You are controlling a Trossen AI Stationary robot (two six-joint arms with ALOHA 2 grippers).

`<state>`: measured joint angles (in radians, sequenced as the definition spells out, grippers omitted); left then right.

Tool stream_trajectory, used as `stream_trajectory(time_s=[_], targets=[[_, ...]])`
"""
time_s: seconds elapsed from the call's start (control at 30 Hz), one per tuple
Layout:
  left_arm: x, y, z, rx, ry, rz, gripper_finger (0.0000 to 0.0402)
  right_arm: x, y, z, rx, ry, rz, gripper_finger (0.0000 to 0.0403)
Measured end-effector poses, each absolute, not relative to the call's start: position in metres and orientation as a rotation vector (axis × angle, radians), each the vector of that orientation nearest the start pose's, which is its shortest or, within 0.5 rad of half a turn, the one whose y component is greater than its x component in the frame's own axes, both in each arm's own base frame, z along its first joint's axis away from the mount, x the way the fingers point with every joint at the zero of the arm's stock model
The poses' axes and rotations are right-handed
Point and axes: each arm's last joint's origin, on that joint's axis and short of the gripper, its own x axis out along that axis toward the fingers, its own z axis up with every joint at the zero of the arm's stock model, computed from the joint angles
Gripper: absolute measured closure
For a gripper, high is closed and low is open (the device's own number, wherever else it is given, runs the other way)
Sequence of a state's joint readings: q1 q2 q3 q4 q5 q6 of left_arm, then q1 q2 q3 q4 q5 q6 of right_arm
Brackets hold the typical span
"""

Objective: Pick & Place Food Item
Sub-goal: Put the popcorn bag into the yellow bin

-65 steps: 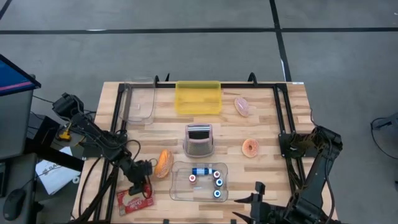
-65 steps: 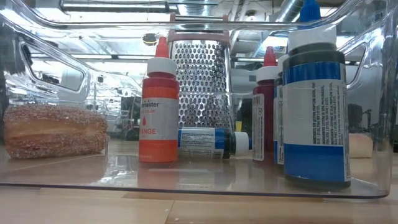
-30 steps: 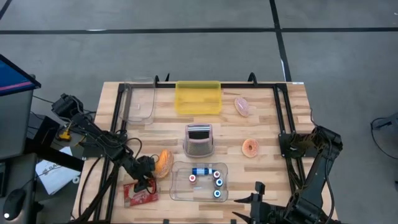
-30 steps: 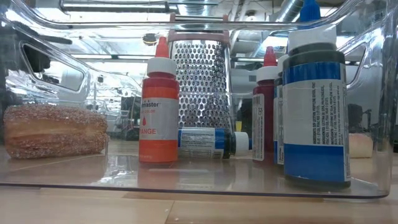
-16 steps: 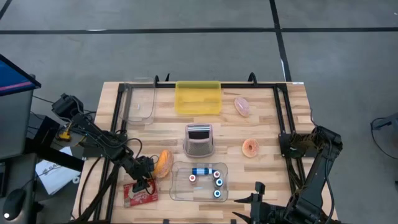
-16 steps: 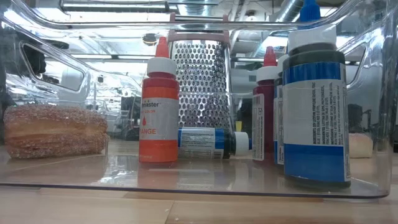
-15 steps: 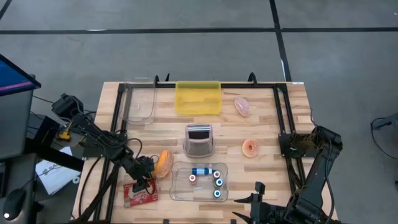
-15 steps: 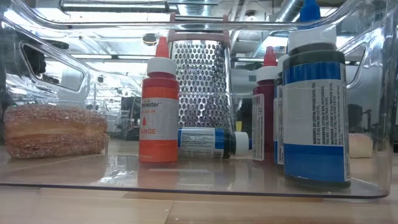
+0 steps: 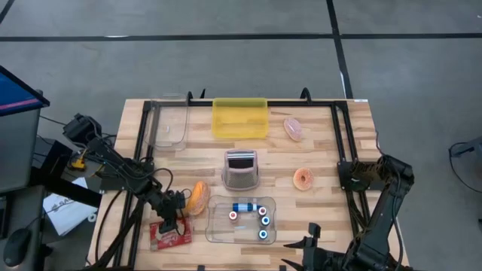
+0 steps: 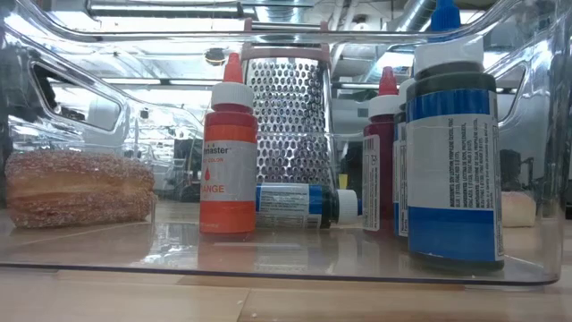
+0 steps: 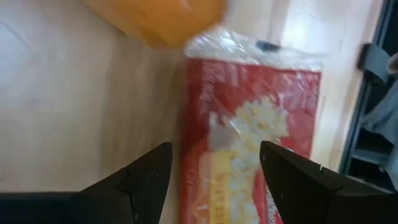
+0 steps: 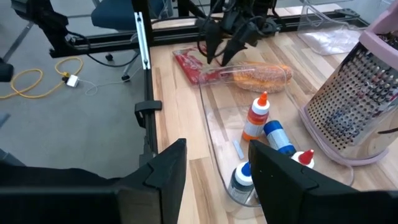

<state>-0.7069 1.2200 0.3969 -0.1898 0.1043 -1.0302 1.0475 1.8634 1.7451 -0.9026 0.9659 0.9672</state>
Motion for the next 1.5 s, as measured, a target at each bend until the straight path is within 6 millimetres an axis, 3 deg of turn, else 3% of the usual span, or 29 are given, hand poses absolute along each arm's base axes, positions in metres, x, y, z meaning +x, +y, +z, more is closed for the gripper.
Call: stream_trajectory(time_s=[0.53, 1.2, 1.5], targets=[[0.149, -0.132, 0.121, -0.596, 1.271, -0.176, 0.0165, 0.213, 0.329, 0.315, 0.080, 0.499, -0.175, 0.0239], [0.148, -0.131, 0.119, -0.550, 1.268, -0.166, 0.0387, 0.213, 0.329, 0.315, 0.080, 0.498, -0.175, 0.0239], [0.143, -0.138, 0.121, -0.511, 1.290, -0.290, 0.0396, 0.213, 0.329, 0.315, 0.087, 0.498, -0.178, 0.0239]])
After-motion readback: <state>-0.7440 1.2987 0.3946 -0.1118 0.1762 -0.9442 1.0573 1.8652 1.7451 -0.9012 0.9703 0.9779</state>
